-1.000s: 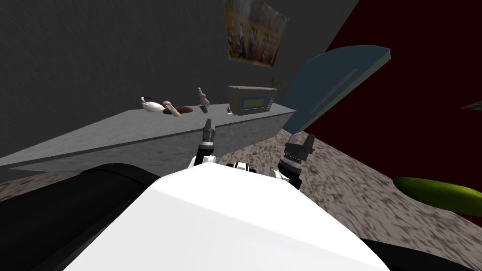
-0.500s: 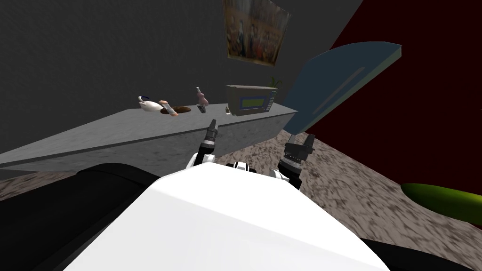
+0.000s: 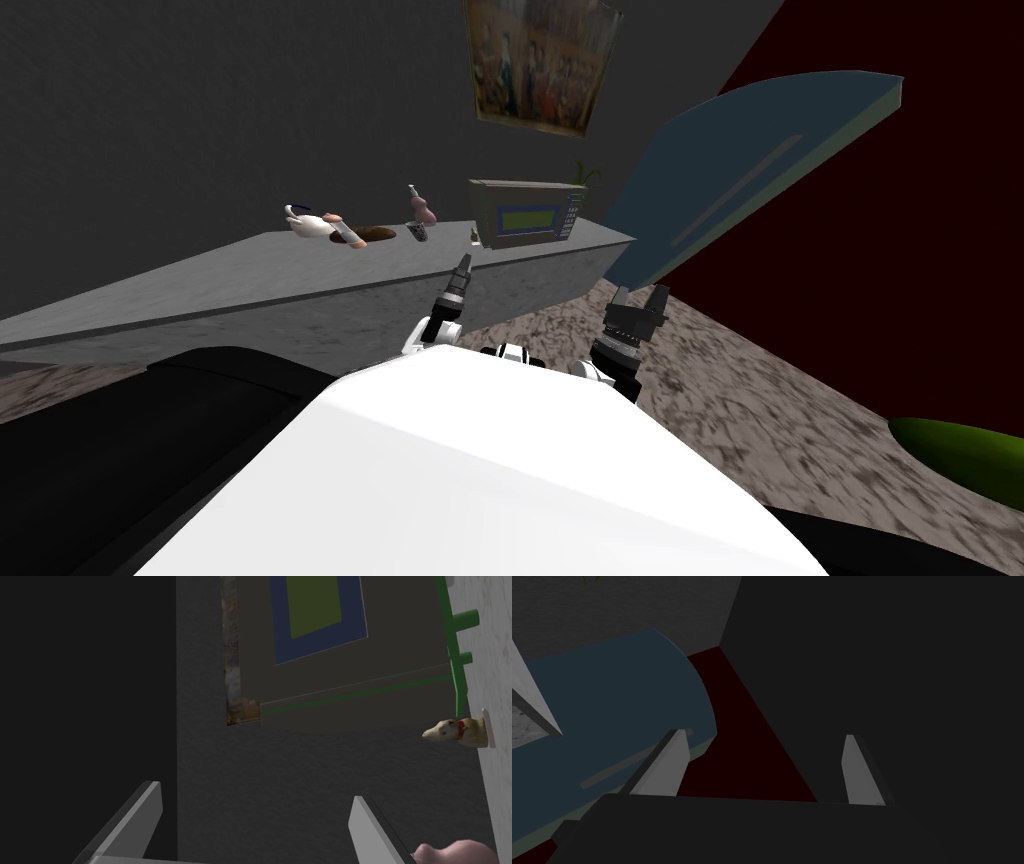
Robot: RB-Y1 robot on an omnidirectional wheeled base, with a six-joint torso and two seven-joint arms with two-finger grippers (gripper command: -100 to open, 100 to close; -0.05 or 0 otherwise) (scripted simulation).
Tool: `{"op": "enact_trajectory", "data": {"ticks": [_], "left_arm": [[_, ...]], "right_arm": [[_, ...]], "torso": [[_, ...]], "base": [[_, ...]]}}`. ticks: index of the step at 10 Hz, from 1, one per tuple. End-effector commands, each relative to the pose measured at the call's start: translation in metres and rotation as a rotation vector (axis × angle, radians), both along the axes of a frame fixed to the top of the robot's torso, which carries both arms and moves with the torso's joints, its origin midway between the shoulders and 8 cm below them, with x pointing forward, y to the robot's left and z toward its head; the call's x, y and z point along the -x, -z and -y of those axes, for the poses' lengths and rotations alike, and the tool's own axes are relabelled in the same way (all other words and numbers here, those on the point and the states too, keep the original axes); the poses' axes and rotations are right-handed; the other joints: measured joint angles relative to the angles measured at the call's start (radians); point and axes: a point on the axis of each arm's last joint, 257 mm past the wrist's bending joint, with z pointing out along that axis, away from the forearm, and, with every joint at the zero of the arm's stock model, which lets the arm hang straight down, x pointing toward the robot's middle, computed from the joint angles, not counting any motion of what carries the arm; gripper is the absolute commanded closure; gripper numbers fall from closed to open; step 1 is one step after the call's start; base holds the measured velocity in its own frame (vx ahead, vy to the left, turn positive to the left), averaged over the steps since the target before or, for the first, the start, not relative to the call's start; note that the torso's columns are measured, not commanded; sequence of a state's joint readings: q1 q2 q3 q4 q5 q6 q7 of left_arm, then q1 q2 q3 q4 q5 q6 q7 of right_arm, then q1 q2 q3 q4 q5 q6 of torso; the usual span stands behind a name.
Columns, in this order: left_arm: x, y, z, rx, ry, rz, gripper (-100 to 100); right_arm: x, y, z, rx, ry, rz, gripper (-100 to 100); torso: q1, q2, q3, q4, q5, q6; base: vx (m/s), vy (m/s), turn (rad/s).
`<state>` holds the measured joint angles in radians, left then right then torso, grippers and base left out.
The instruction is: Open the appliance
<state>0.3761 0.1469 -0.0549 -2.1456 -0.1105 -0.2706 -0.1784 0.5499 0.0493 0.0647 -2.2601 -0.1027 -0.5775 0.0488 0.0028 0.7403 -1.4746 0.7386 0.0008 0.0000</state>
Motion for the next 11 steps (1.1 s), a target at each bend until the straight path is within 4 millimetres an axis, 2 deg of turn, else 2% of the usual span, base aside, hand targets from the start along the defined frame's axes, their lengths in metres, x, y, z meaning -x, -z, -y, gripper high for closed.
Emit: {"op": "enact_trajectory", "data": {"ticks": [1, 11], "left_arm": [[-0.018, 0.010, 0.008, -0.017, 0.009, -0.034, -100], [-0.085, 0.040, 0.050, -0.093, 0.045, -0.157, -100]], "right_arm": [[0.000, 0.000, 0.000, 0.000, 0.000, 0.000, 0], [0.000, 0.000, 0.000, 0.000, 0.000, 0.000, 0]], "torso": [[-0.001, -0.001, 0.000, 0.000, 0.000, 0.000], [-0.002, -0.002, -0.001, 0.000, -0.001, 0.000]], "base": [[0.124, -0.160, 0.083], [0.109, -0.175, 0.071]]}}
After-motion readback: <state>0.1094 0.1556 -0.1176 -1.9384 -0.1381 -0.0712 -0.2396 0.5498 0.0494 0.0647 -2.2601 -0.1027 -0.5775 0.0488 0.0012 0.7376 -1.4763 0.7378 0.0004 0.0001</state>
